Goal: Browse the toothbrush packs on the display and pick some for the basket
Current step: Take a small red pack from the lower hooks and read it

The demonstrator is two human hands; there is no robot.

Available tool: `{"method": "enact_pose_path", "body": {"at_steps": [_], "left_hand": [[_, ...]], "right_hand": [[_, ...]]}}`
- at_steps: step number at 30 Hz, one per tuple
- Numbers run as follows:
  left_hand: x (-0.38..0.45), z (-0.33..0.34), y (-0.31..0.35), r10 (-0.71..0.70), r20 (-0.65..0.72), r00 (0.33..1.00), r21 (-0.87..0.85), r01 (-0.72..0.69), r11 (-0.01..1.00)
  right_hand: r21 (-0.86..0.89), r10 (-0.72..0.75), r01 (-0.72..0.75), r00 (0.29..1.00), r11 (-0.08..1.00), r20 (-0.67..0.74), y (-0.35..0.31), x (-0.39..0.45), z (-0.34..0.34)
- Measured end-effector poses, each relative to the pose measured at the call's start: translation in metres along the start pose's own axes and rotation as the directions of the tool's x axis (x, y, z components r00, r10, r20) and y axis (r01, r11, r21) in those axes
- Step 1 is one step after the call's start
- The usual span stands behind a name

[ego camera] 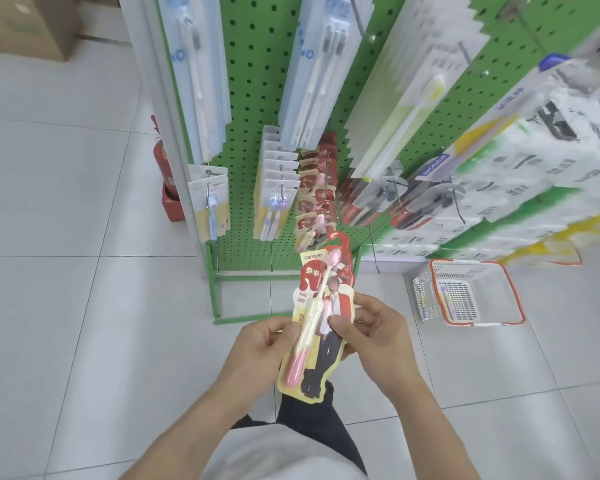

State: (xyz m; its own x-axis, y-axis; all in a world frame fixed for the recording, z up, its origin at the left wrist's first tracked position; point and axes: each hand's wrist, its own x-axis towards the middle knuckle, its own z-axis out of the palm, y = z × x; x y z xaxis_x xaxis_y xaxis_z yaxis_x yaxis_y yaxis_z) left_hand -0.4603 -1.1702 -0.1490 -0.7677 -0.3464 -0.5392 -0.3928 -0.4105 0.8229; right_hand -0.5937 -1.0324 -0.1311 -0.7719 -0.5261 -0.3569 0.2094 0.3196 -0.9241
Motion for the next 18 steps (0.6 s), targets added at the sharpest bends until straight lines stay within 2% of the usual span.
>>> {"method": "enact_pose_path", "body": {"at_steps": [2,4,14,18], "left_hand": [[0.001,-0.003,0.001,-0.024,0.104,0.994,0.021,0.022,1.000],[0.002,-0.002,0.004,-0.029,0.127,0.991,0.026,0.025,0.999],[0.025,0.018,0.021,-0.001,0.009,1.000,-0.017,0.001,1.000],[0.032,0.028,0.032,0.115,-0.019,0.993,-0.006,-0.115,0.993]], "right_hand": [[0.063,-0.002,0.007,0.998,0.998,-0.067,0.001,0.004,-0.003],[0.106,-0.010,0.019,0.996,0.994,-0.085,-0.001,0.008,-0.006],[0.056,-0.070,0.073,0.996,0.996,-0.046,-0.008,0.035,-0.027],[0.060,-0.068,0.070,0.996,0.996,-0.050,-0.010,0.050,-0.032]]}}
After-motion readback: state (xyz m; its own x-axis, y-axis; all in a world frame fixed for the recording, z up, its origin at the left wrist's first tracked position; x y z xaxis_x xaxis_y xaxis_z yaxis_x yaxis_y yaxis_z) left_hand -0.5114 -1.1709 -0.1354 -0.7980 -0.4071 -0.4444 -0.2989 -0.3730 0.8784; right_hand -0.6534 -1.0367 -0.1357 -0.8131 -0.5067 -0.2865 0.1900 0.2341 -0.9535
